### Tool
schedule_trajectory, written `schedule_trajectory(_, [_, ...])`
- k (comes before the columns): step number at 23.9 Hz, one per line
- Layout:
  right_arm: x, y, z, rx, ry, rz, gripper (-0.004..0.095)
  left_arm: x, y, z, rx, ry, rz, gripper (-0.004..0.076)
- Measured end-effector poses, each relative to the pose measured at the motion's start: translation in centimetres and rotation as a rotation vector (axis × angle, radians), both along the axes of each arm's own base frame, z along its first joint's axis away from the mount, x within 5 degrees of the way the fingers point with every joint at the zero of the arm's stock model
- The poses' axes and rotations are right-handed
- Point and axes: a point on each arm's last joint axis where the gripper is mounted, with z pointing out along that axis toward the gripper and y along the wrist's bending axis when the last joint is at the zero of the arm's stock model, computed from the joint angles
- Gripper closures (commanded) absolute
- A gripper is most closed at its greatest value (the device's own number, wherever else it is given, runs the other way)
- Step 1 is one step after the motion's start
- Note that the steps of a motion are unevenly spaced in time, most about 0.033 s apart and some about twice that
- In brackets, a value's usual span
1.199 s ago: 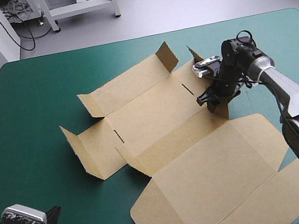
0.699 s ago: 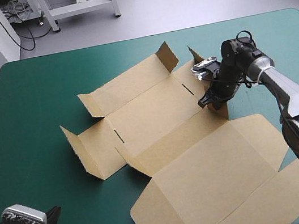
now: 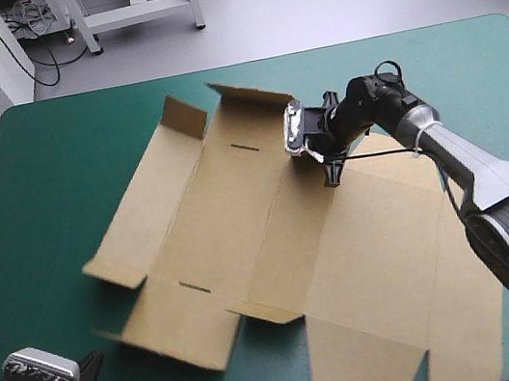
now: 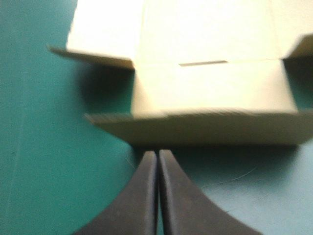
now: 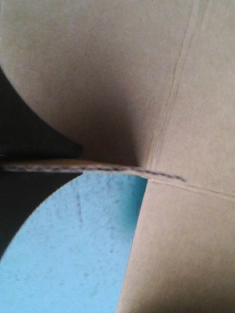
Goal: Fold the box
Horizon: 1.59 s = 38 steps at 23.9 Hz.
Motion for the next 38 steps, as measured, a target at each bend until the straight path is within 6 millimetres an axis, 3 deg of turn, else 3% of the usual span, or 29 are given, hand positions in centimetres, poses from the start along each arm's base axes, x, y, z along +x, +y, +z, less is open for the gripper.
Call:
schedule_trajectory(5, [-1.2,2.5,-0.1,-0.096,-0.046,0.14,0.0928,0.0,0.0,0.0,0.0,0.0,0.0,0.0734])
schedule_trajectory(18, [-4.1,7.1,-0.2,-0.08,0.002,0.257,0.0927,0.0,0.0,0.0,0.001,0.0,-0.001,0.0734])
schedule_trajectory(24, [-4.2,7.3,-0.2,-0.038,0.043,0.179,0.0927,0.0,0.0,0.0,0.001,0.0,-0.001,0.0734])
schedule_trajectory(26, [-4.2,7.2,-0.2,-0.044,0.04,0.181,0.087,0.0,0.0,0.0,0.001,0.0,-0.001,0.0734])
schedule_trajectory(31, [-4.1,7.0,-0.4,-0.138,0.014,0.166,0.0453,0.0,0.0,0.0,0.001,0.0,-0.001,0.0734])
schedule_trajectory(33, [-4.1,6.9,-0.4,-0.156,0.012,0.152,0.0413,0.0,0.0,0.0,0.001,0.0,-0.001,0.0734])
schedule_trajectory(38, [-3.7,5.9,-0.5,-0.244,-0.007,0.069,0.0424,0.0,0.0,0.0,0.001,0.0,-0.001,0.0734])
